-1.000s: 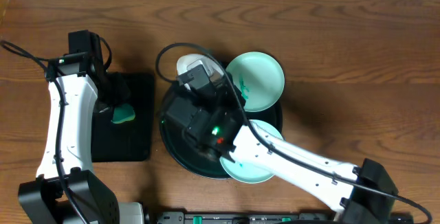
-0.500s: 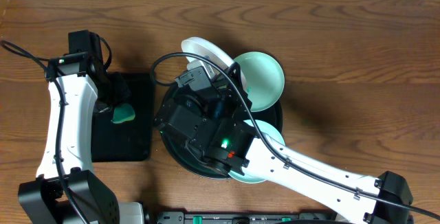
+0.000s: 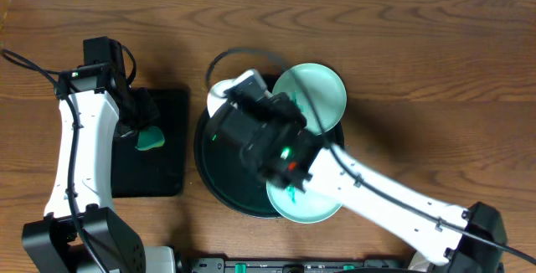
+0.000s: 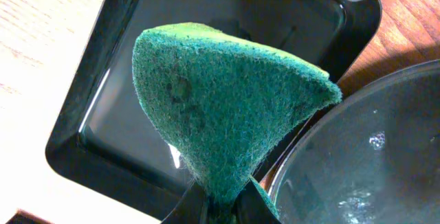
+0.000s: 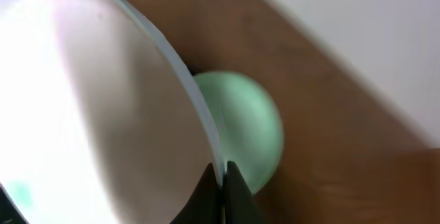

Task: Clean dirty plates on tray and stack at the side
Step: 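Lift the white plate off the round tray with the right gripper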

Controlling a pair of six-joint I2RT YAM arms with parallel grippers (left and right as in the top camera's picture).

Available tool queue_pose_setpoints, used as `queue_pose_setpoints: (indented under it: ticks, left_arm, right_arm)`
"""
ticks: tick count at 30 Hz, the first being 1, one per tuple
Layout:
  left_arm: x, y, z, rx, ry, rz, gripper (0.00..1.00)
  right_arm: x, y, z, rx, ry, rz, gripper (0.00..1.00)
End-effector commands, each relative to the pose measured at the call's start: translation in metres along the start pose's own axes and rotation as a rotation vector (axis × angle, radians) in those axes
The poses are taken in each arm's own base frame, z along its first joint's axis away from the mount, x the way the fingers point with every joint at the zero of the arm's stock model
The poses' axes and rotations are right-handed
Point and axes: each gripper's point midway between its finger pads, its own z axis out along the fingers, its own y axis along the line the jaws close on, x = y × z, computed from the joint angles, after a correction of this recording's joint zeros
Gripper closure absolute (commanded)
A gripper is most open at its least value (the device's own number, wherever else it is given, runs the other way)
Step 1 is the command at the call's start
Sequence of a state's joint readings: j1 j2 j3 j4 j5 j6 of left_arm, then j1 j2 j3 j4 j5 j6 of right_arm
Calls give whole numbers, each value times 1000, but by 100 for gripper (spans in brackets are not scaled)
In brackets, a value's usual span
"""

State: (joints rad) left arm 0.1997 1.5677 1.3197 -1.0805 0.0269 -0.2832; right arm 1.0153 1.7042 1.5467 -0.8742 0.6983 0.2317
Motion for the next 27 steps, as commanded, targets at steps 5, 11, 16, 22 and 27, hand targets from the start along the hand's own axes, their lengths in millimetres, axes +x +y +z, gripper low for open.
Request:
queue_pose_setpoints:
  ticks: [5, 11, 16, 22, 27]
  left_arm:
    - [-2, 0, 0, -2, 1, 17, 93]
    - [-2, 0, 0, -2, 0, 17, 92]
    - [-2, 0, 0, -2, 1, 17, 93]
    - [-2, 0, 0, -2, 0, 17, 93]
    - [-2, 0, 0, -2, 0, 17, 93]
  right_arm:
    - [12, 19, 14, -409, 157, 214, 99]
    - [14, 8, 22, -593, 228, 334, 99]
    - [13, -14, 28, -656, 251, 442, 99]
    - [15, -67, 33, -628, 242, 588, 99]
    - [28, -131, 30, -547, 229, 739, 99]
